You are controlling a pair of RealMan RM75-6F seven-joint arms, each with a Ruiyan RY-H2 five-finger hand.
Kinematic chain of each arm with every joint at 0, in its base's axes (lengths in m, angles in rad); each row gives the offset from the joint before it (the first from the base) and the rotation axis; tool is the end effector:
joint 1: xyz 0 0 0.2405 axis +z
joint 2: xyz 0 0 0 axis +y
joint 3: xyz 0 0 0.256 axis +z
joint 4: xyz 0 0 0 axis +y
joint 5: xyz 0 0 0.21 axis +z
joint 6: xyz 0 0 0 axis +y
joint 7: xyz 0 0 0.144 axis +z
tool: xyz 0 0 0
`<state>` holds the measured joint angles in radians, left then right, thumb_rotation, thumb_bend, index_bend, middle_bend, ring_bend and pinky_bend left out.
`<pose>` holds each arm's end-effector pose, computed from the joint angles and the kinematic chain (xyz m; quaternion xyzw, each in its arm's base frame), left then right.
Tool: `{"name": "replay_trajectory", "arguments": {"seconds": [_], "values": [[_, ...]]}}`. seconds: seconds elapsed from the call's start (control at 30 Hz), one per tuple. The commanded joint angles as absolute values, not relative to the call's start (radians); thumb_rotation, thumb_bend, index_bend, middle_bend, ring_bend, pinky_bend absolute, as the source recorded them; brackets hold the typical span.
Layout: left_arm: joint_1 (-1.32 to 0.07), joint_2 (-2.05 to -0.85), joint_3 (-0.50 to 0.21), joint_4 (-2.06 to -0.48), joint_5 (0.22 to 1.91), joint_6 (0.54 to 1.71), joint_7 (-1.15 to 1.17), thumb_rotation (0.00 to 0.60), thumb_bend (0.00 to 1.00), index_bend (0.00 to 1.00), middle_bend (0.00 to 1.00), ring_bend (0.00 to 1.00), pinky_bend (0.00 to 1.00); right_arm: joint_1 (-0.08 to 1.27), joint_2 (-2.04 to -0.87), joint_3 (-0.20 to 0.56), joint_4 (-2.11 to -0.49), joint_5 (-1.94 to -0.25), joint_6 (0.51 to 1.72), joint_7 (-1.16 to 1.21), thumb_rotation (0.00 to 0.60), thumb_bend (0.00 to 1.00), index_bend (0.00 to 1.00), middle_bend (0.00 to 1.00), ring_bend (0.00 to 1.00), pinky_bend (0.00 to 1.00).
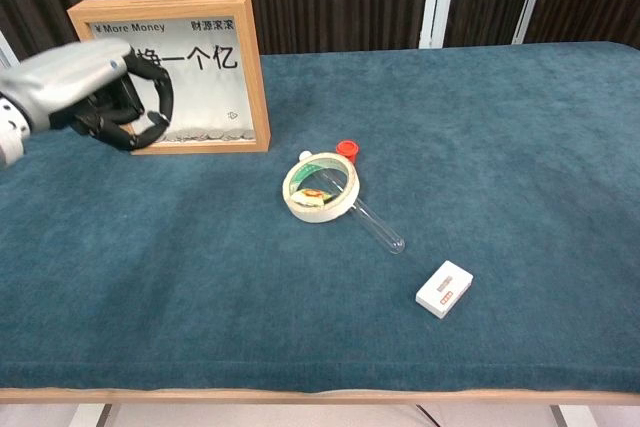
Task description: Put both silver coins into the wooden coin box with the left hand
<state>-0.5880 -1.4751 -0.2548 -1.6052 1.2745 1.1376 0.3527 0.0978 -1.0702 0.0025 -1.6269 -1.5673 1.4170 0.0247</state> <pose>-0.1492 0.3271 0.0375 -0.6858 -0.3395 -0.4492 0.4612 -0.3091 -0.1739 0.1544 0.6387 -0.3992 0.3649 0.5473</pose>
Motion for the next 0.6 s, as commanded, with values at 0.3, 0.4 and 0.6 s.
{"name": "replay_trajectory", "arguments": {"seconds": [0.3,0.4,0.6], "values": [[-0.679,-1.241,-0.475,-1.836,1.000,1.097,0.450,0.600,0.68,0.76,1.00,1.00,1.00,0.114,-1.081,0.014,-1.628,-1.534,1.384,0.006,0.600,0.10,0.00,0.00,0.00,0.03],[-0.729,-1.189,-0.516,-1.836,0.858,1.028,0.465,0.600,0.69,0.76,1.00,1.00,1.00,0.116,-1.079,0.017,-1.627,-1.522,1.377,0.012,0.600,0.10,0.00,0.00,0.00,0.03],[-0.853,-1.170,-0.549,-1.742,0.620,0.953,0.501,0.600,0.69,0.76,1.00,1.00,1.00,0.118,-1.073,0.025,-1.624,-1.511,1.377,0.030,0.600,0.10,0.00,0.00,0.00,0.03]]}}
